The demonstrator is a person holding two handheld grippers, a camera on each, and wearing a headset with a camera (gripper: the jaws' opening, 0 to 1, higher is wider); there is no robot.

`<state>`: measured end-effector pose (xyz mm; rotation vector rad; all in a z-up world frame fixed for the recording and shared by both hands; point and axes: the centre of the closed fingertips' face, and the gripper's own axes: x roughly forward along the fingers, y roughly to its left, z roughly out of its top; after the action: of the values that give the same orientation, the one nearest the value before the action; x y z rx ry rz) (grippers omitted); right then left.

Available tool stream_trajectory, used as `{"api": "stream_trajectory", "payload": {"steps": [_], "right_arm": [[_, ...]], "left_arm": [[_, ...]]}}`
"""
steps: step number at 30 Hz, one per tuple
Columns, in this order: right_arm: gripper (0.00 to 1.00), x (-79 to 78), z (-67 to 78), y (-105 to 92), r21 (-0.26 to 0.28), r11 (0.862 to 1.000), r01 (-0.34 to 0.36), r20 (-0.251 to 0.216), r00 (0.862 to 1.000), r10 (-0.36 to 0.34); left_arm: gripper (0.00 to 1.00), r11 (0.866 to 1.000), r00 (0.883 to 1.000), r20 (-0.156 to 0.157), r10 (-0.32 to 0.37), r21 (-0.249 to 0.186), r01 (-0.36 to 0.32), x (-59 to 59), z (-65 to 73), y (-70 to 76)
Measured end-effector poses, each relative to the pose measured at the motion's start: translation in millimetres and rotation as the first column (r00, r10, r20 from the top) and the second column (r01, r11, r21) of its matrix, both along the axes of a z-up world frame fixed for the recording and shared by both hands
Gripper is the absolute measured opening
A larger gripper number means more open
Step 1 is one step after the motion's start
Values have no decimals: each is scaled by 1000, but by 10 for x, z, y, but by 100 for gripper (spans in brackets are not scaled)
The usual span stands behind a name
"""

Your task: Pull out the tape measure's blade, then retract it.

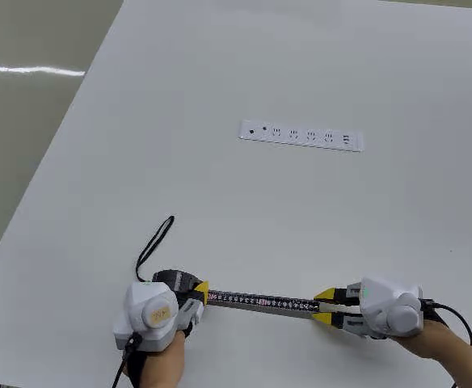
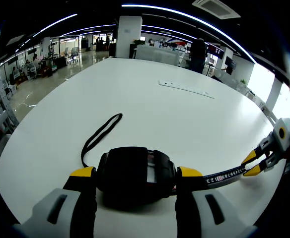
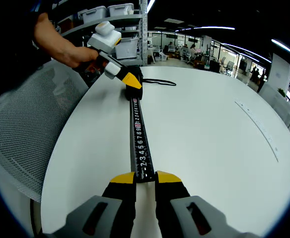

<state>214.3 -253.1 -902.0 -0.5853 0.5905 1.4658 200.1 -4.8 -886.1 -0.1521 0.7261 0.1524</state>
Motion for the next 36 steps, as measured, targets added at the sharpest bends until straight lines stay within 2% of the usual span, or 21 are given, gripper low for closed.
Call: {"api": "stream_trajectory", "payload": {"steps": [36], "right_arm": [[12, -8, -18, 137, 1, 1000, -15, -7, 1000, 15]], "left_arm": [[61, 1000, 1000, 2, -11, -2, 11, -5, -3, -3]]}}
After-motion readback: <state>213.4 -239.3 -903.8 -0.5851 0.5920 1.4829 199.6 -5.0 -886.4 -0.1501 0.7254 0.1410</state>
